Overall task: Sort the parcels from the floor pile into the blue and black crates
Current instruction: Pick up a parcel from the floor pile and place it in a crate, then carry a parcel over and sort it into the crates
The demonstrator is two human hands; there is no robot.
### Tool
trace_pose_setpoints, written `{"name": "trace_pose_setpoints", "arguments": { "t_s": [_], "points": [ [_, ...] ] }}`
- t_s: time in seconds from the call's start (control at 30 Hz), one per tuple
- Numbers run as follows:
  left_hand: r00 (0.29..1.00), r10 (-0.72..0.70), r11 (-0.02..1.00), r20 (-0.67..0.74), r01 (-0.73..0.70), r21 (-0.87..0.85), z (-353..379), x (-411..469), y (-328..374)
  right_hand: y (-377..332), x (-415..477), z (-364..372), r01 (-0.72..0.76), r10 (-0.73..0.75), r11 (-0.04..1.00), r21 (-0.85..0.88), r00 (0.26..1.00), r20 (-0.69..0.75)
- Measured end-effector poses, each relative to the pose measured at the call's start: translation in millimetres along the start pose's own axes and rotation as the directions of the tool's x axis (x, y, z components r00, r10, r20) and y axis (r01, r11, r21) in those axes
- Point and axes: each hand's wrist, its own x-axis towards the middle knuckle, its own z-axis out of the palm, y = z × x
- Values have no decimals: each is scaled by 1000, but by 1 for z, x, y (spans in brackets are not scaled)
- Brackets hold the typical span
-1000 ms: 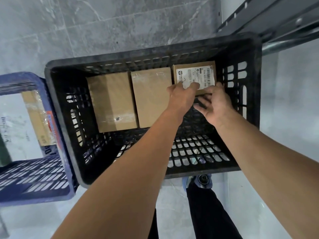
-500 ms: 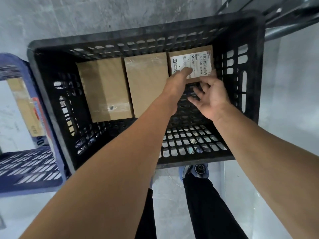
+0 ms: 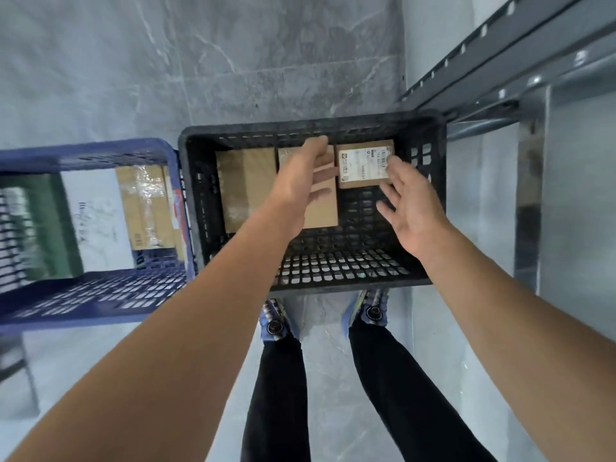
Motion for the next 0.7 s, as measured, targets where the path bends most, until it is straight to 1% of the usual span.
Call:
{"name": "trace_pose_setpoints", "arguments": {
  "t_s": [0.1,0.2,0.33,0.5,0.57,0.7],
  "points": [
    [993,83,993,-79,-89,-81,-21,-65,41,-45,-63,23,81,-78,995,-65,996,52],
    [989,121,984,-86,-131,-122,-41,-134,87,-94,-130,46,176,-160,973,-151,981,109],
    [969,220,963,-109,-234,-136,-77,-230,147,-158,-223,83,309,-270,921,-239,946,182],
    [924,348,915,-157,-371,-156,-123,-339,204,-213,-337,136,434,-375,866,-247,892,251],
    [902,391,889,-181,-421,-178,-139,-376,218,-229,-377,158,465,-400,853,-239,874,275],
    [866,441,852,-235,-486,-193,-162,-440,235,-253,-442,197,530,-431,820,-216,820,375]
  ]
}}
